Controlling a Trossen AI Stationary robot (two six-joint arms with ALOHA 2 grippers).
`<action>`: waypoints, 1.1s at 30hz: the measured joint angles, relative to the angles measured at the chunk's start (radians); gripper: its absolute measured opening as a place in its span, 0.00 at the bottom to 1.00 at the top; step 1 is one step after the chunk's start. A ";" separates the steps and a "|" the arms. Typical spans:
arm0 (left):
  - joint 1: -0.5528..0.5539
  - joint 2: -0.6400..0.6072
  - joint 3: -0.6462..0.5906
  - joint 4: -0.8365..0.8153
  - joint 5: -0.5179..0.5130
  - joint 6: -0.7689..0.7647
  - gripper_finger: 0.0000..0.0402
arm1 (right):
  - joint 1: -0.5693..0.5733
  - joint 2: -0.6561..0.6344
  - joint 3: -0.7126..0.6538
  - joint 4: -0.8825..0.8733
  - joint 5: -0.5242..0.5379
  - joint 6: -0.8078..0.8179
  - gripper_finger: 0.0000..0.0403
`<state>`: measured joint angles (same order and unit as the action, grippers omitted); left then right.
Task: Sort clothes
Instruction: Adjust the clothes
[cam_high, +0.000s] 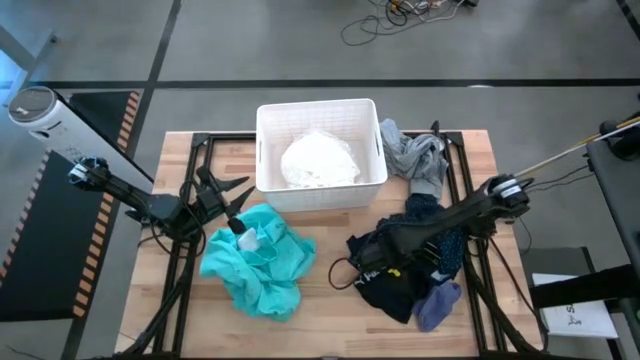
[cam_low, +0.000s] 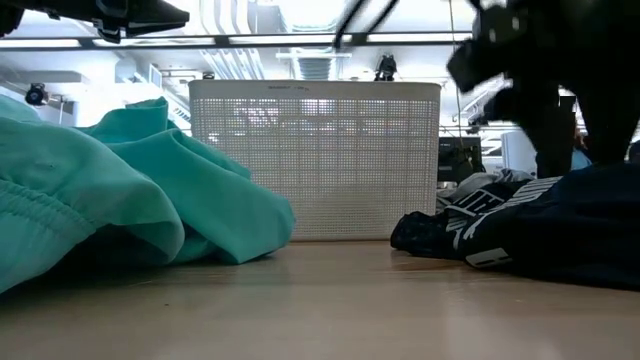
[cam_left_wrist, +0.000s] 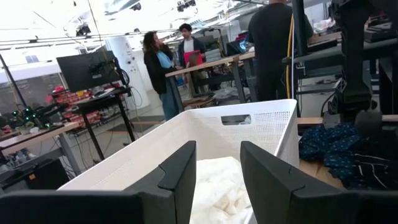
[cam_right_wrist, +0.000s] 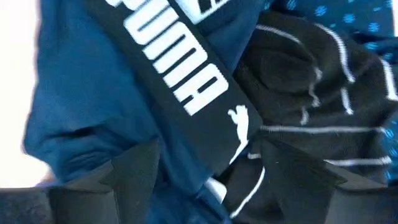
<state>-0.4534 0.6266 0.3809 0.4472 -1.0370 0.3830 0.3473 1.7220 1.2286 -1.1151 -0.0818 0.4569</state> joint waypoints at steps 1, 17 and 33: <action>0.000 0.000 0.000 0.000 0.000 -0.002 0.28 | 0.000 0.017 -0.005 0.002 0.000 -0.004 0.67; 0.000 0.002 0.000 0.000 0.000 -0.008 0.28 | 0.002 -0.007 -0.001 0.014 -0.061 -0.106 0.04; 0.000 0.000 0.000 0.000 0.000 -0.007 0.28 | -0.043 -0.326 0.314 -0.263 0.208 0.039 0.00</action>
<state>-0.4534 0.6266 0.3809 0.4477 -1.0370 0.3756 0.3040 1.3960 1.5430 -1.3785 0.1263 0.4954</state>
